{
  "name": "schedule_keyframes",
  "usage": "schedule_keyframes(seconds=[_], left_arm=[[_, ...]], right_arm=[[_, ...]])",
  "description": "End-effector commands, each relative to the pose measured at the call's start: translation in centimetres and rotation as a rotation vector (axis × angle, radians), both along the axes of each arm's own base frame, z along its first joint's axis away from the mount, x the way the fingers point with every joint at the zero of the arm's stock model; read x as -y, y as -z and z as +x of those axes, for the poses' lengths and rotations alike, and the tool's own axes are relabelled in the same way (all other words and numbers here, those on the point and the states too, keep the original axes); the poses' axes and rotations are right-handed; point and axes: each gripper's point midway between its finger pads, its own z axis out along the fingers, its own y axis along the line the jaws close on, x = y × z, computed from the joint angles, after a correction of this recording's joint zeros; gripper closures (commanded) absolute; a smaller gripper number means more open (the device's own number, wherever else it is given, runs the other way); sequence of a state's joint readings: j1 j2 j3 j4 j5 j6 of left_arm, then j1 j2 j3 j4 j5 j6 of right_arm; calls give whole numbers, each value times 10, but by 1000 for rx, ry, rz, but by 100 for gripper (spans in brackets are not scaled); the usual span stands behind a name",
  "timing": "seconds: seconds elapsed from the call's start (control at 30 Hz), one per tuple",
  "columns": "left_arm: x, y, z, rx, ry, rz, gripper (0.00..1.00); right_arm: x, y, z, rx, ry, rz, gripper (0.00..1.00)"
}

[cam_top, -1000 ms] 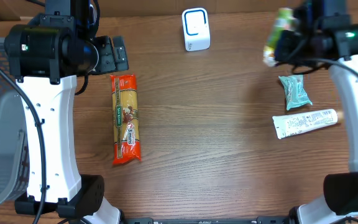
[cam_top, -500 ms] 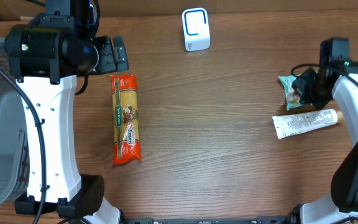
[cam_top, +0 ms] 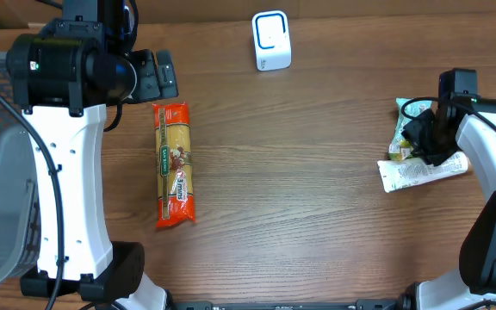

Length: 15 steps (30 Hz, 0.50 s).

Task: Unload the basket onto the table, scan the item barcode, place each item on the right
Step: 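Carry the carton right and set it beside the bag, then reach the right gripper left to the spaghetti pack and grasp it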

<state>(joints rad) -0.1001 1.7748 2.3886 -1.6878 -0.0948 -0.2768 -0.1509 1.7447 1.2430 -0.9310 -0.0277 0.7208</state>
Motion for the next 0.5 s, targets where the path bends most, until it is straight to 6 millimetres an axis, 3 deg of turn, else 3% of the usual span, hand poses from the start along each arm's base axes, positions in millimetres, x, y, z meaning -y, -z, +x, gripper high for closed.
schedule_keyframes(seconds=[0.0,0.13,0.27,0.33,0.47], left_arm=[[-2,1,1,-4,11,18,0],[-2,1,1,-4,11,18,0],[-2,1,1,-4,11,18,0],[-2,1,1,-4,11,18,0],[-2,1,1,-4,11,18,0]], right_arm=[[2,-27,11,50,-39,-13,51],[2,-52,11,53,-75,-22,37],[-6,-76,10,54,-155,4,29],[-17,-85,11,70,-214,50,28],[-57,-97,20,162,-405,194,24]])
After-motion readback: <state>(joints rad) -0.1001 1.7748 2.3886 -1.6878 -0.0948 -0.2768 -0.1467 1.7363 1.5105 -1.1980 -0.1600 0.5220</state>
